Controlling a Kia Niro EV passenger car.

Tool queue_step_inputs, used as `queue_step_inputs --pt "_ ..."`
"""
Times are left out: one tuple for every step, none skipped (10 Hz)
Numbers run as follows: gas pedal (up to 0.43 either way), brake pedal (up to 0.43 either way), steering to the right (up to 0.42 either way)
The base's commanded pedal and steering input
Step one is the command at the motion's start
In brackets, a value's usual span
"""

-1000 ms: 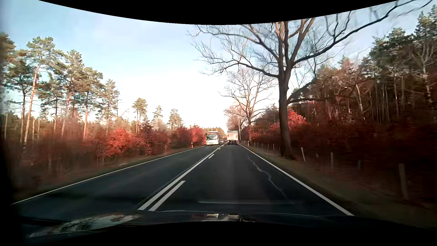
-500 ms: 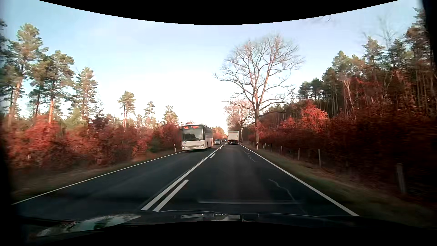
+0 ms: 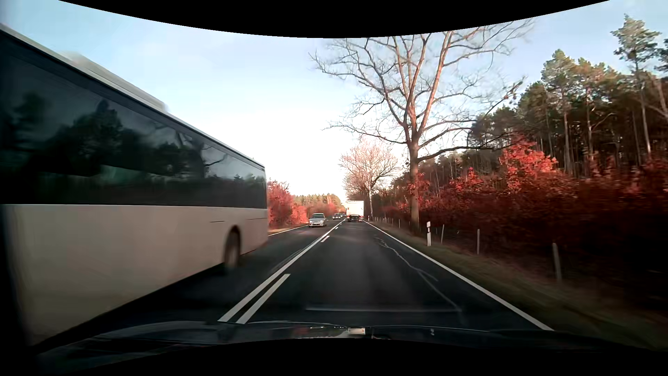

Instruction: Follow the waypoints while adhering to traffic rules and regulations

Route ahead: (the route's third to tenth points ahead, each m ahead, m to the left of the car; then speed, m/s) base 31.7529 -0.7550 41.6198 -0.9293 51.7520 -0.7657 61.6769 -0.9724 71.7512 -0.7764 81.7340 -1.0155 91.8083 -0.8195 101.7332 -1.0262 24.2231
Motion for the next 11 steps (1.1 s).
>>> queue_step_inputs --pt "0.248 0.0 0.0" --pt "0.248 0.0 -0.001" --pt "0.248 0.0 -0.001" --pt "0.248 0.0 -0.001" --pt "0.24 0.0 -0.001" --pt "0.24 0.0 -0.001" --pt "0.24 0.0 -0.001" --pt "0.24 0.0 -0.001" --pt "0.228 0.0 -0.001" --pt "0.22 0.0 -0.001" --pt "0.209 0.0 -0.001"
